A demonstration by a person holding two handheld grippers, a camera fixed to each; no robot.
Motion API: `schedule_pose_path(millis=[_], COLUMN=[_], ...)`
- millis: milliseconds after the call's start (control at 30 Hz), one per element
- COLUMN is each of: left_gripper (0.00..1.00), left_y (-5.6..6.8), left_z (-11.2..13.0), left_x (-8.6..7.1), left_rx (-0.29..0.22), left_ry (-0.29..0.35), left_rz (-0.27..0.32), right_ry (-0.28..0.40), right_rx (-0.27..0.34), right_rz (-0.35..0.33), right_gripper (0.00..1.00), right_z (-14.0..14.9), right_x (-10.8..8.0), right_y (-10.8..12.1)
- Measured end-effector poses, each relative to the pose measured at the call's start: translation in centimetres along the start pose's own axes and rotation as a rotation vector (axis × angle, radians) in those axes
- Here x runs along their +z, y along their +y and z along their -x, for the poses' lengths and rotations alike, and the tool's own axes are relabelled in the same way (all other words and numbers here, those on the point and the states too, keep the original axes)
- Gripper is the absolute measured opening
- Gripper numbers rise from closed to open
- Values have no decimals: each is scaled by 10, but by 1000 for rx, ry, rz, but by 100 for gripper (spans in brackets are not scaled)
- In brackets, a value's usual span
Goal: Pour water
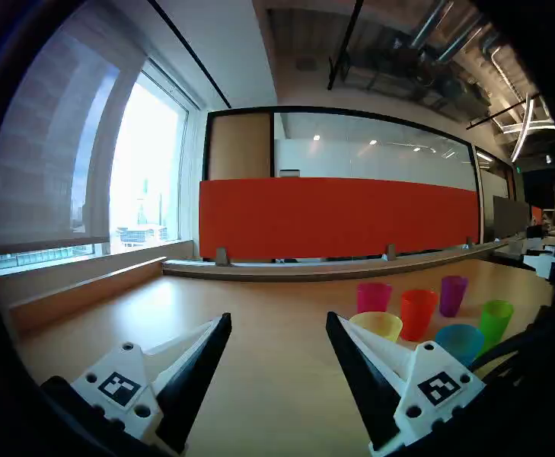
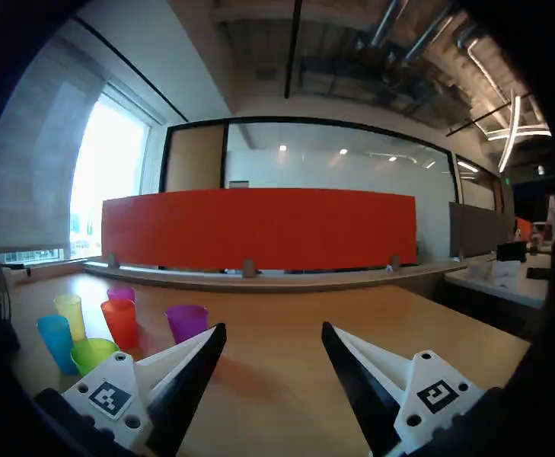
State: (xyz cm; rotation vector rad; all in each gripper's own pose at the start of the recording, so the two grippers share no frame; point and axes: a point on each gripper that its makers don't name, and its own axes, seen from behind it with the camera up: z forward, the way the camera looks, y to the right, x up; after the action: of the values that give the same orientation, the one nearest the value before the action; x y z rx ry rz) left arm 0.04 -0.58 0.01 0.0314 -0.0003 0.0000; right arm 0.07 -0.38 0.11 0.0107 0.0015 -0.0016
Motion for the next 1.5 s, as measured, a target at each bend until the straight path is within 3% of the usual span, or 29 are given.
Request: schedule_pose_path(millis=[1500], left_gripper=[92], left_y=[0], left_z=[0], left_x=[-1], left_rx=[0], left_ry=[0], left_rz=[0], right_ry=[-2], right_rx=[2], right_rz=[8], right_gripper=[100], right_z=[0], right_x=[-1], right_y=[1])
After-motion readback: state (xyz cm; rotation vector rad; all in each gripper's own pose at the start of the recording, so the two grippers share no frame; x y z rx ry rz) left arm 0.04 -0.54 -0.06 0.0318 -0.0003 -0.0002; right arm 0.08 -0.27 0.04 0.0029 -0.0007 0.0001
